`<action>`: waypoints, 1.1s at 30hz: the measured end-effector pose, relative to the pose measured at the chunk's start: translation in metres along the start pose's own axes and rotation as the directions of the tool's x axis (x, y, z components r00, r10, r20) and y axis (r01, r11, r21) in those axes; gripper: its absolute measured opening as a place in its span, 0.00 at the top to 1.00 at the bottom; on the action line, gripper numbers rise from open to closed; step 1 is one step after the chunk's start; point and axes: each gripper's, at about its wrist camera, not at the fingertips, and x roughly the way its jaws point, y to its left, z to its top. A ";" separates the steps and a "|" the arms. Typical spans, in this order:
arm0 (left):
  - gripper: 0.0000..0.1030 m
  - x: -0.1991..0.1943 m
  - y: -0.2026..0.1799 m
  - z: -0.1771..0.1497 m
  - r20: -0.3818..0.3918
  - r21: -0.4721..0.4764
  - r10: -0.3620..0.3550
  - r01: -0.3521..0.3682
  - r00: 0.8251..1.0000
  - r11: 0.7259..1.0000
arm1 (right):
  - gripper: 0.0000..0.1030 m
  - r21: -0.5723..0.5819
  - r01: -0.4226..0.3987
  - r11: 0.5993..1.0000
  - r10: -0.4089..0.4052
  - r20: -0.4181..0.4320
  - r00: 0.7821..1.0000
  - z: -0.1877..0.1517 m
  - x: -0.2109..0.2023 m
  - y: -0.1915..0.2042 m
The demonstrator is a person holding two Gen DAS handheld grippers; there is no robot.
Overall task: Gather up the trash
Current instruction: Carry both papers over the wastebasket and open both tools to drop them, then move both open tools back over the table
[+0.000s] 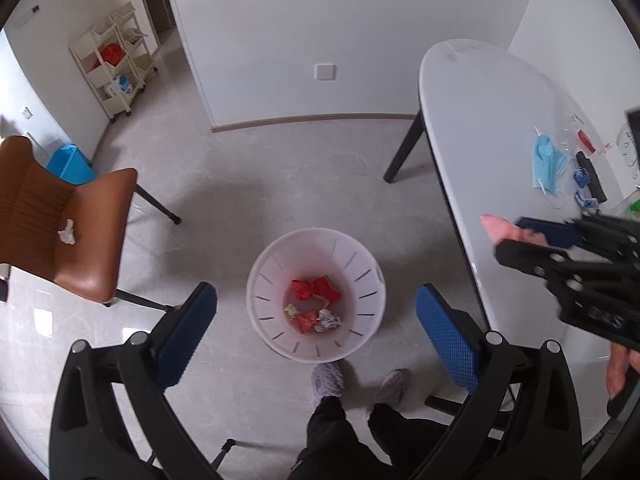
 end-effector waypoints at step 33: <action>0.08 -0.032 -0.060 0.007 0.058 0.094 -0.049 0.044 0.997 0.995 | 0.04 0.276 0.144 0.950 -0.186 0.133 0.973 -0.055 -0.093 -0.077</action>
